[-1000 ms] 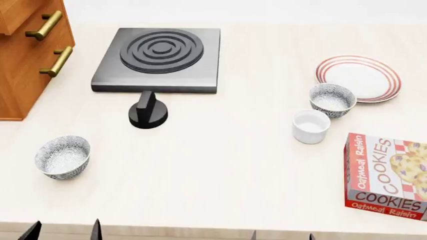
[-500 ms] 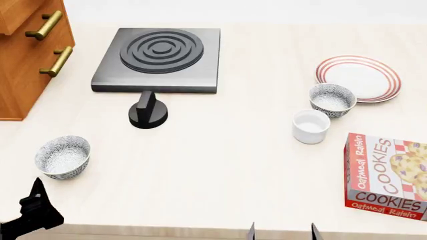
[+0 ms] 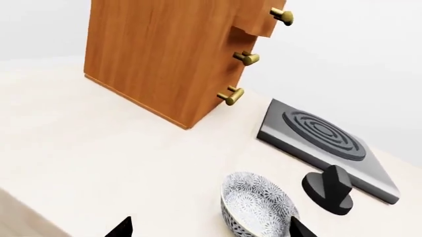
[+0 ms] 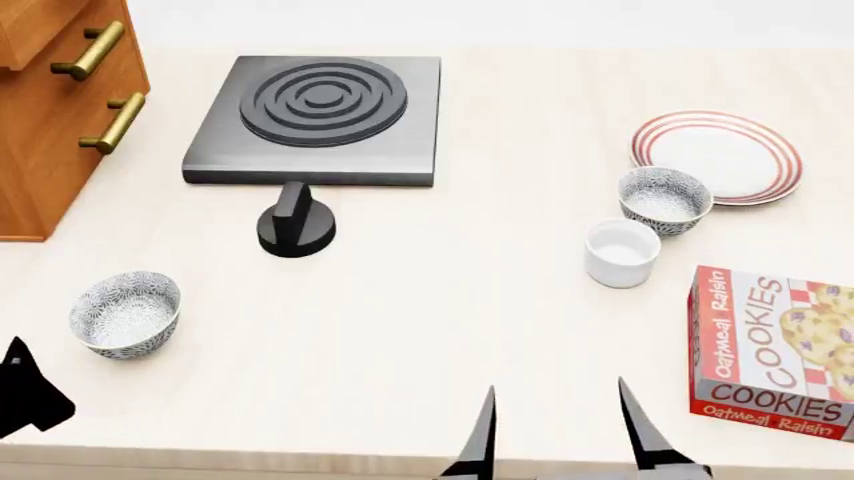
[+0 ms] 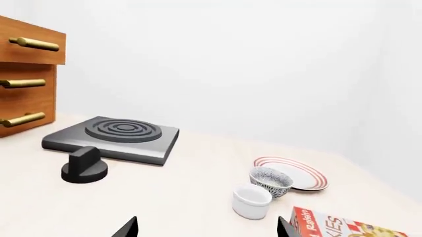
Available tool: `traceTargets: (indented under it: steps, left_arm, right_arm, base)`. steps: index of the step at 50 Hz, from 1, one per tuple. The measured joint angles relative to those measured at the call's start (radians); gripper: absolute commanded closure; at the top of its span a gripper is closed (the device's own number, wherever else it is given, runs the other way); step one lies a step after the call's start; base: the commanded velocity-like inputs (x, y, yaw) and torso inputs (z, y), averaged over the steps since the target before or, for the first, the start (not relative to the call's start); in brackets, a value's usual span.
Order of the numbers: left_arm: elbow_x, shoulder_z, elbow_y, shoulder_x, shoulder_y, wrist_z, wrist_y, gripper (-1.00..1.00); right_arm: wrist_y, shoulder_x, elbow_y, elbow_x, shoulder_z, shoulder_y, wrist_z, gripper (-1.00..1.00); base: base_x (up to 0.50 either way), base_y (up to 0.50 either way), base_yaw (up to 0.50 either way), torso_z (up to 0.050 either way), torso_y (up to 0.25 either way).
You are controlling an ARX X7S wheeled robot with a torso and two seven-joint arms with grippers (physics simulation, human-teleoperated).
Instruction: Pick the akita bowl between the plate and the ramekin and place it on the plate.
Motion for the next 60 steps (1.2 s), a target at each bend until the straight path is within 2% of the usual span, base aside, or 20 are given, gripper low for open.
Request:
traceTargets:
  steps: [33,60]
  left_arm:
    - [0.003,-0.029,-0.090,-0.028,-0.023,-0.026,0.046,-1.00]
    - [-0.033,-0.044,-0.081,-0.036,-0.011,-0.034,0.044,-1.00]
  right_arm:
    - [0.214,0.048,-0.212,-0.026,-0.040,0.130,-0.017,-1.00]
    - [0.243,0.070,-0.252,-0.022,-0.057,0.192,-0.021,-1.00]
  base:
    - [0.00,0.00,0.00,0.000,0.000]
    - [0.00,0.00,0.00,0.000,0.000]
